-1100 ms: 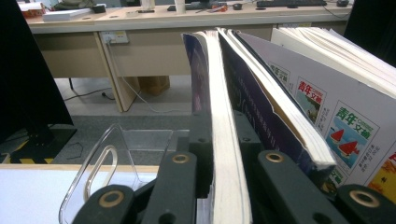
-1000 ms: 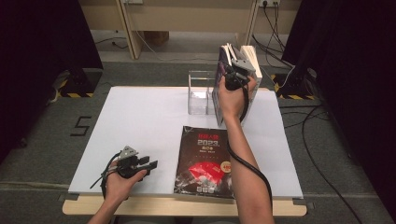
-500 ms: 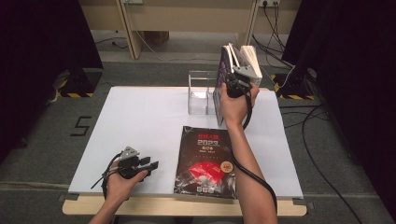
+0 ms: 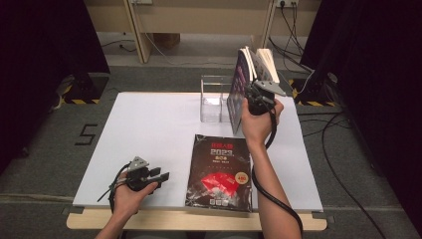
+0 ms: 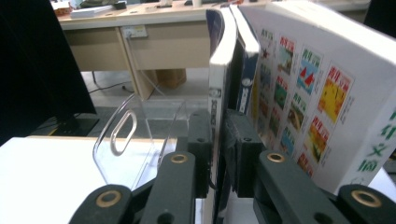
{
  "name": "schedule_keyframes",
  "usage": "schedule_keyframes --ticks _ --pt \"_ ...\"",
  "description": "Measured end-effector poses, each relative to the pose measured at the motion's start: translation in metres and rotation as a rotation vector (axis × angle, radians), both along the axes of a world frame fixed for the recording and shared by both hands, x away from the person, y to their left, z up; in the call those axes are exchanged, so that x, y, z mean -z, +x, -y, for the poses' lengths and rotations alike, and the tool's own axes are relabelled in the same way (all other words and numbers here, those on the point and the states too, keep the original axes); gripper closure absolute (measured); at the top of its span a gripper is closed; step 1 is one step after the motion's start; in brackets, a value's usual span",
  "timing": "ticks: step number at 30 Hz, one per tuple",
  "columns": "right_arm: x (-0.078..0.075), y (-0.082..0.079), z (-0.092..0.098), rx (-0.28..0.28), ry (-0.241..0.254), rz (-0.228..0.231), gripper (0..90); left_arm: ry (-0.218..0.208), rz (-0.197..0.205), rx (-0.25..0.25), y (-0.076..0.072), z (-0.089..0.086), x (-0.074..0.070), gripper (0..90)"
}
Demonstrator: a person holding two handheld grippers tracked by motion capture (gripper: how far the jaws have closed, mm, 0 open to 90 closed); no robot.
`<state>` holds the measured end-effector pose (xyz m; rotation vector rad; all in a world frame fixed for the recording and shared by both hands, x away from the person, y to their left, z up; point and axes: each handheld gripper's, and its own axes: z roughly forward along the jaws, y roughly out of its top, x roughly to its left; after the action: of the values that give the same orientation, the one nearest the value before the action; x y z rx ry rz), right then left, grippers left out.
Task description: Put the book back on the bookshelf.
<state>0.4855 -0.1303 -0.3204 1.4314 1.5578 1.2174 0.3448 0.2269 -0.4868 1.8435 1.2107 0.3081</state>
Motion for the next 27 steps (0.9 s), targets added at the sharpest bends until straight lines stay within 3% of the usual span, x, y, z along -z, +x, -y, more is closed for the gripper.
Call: schedule_keyframes --ticks 20,23,27 --pt "0.002 0.009 -0.006 0.012 -0.012 -0.067 80.4 0.0 0.001 0.004 0.0 0.0 0.0 53.2" --pt "0.008 0.014 -0.007 0.005 -0.009 -0.107 79.7 0.007 -0.002 0.005 0.0 0.0 -0.001 53.2" --pt "0.013 0.016 -0.007 0.012 -0.013 -0.104 80.6 0.001 0.0 0.002 0.001 -0.001 0.0 53.2"
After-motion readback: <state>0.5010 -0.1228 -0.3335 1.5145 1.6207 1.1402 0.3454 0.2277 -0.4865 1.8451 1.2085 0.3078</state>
